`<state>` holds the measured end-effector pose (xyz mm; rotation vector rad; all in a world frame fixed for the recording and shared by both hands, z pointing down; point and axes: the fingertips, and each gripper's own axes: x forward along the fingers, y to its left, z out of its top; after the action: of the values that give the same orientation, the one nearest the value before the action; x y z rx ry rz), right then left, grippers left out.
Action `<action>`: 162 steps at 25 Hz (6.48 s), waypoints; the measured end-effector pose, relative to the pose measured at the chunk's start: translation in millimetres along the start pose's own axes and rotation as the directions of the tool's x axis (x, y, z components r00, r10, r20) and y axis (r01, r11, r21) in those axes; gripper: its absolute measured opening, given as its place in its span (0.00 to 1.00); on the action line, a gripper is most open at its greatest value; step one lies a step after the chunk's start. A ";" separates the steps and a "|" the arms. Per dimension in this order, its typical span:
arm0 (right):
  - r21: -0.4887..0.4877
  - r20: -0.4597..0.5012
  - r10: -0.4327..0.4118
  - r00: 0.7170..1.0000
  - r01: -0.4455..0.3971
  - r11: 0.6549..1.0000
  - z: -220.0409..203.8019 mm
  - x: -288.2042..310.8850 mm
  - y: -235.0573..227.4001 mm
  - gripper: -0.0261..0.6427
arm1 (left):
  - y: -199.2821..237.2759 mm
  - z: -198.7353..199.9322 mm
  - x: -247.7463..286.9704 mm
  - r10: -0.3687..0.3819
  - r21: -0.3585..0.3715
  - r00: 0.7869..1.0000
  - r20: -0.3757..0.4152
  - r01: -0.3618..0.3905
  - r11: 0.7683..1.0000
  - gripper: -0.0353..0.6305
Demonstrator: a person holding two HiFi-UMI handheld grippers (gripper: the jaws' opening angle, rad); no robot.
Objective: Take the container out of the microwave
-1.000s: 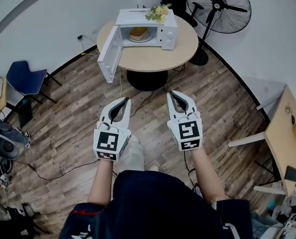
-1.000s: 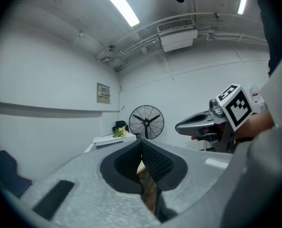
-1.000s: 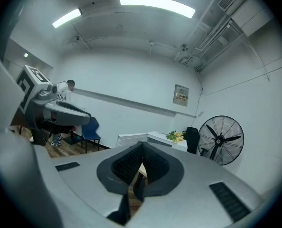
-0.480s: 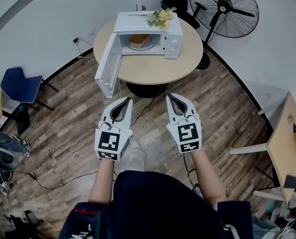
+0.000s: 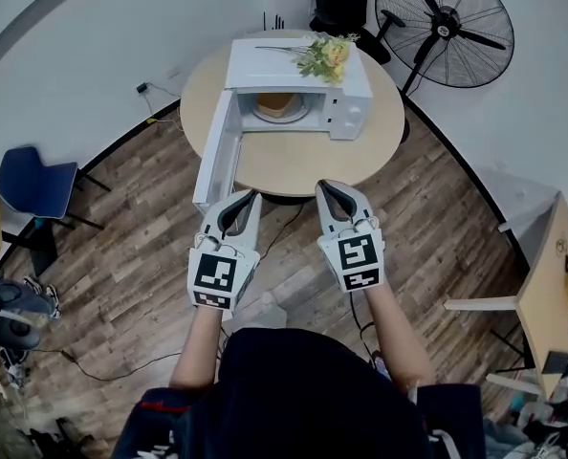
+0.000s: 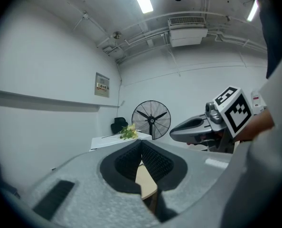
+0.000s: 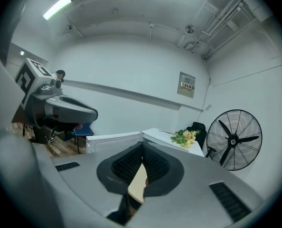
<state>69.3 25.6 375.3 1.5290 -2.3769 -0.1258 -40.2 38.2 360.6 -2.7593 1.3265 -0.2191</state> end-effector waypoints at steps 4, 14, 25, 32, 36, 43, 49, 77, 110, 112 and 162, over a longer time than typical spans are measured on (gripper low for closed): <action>0.004 -0.020 -0.001 1.000 0.001 1.000 2.8 44.1 -5.7 0.05 | 32.6 -3.5 25.7 -0.018 -0.004 1.000 -0.004 0.018 1.000 0.08; 0.004 -0.070 -0.027 0.997 0.028 1.000 -1.4 106.7 -8.7 0.05 | 83.6 -15.8 64.2 -0.070 -0.021 0.998 -0.009 0.070 0.997 0.08; 0.004 -0.150 -0.029 0.988 0.029 1.000 -28.3 132.7 -24.6 0.05 | 86.1 -35.0 98.6 -0.118 -0.064 0.993 -0.031 0.116 0.991 0.08; 0.007 -0.170 0.022 0.985 -0.021 1.000 -45.2 167.1 -44.5 0.05 | 90.0 -43.8 135.9 -0.113 -0.044 0.991 -0.071 0.110 0.993 0.08; 0.033 -0.184 0.074 0.980 -0.069 0.997 -53.6 197.2 -57.8 0.05 | 97.1 -46.4 160.7 -0.096 -0.040 0.991 -0.097 0.093 0.995 0.08; 0.045 -0.230 0.170 0.958 -0.164 0.985 -76.8 248.2 -84.7 0.05 | 111.1 -58.1 203.5 -0.041 -0.057 0.988 -0.150 0.033 0.998 0.08; 0.035 -0.267 0.246 0.932 -0.246 0.969 -96.3 274.9 -94.4 0.05 | 124.5 -65.3 226.3 0.033 -0.072 0.982 -0.188 -0.047 0.996 0.08; -0.413 -0.545 0.204 0.813 -0.472 0.779 -189.4 367.9 -60.5 0.15 | 148.1 -106.1 248.9 -0.056 -0.150 0.965 -0.257 0.018 0.989 0.08; -0.653 -0.599 0.044 0.799 -0.520 0.551 -234.2 451.0 -61.9 0.26 | 154.1 -124.0 231.1 -0.038 -0.226 0.966 -0.255 -0.021 0.974 0.08; -0.659 -0.597 0.040 0.801 -0.518 0.546 -234.5 451.5 -62.0 0.26 | 154.2 -124.9 230.8 -0.038 -0.226 0.966 -0.256 -0.022 0.974 0.08; -0.452 -0.735 0.261 0.626 -0.739 0.500 -173.3 314.1 -38.9 0.08 | 156.7 -79.1 238.8 -0.073 -0.177 0.982 -0.175 0.042 0.983 0.08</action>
<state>36.3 -257.4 596.7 0.3000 -1.7909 -0.3531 -26.3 -246.4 442.0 -2.9882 1.3669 -0.3856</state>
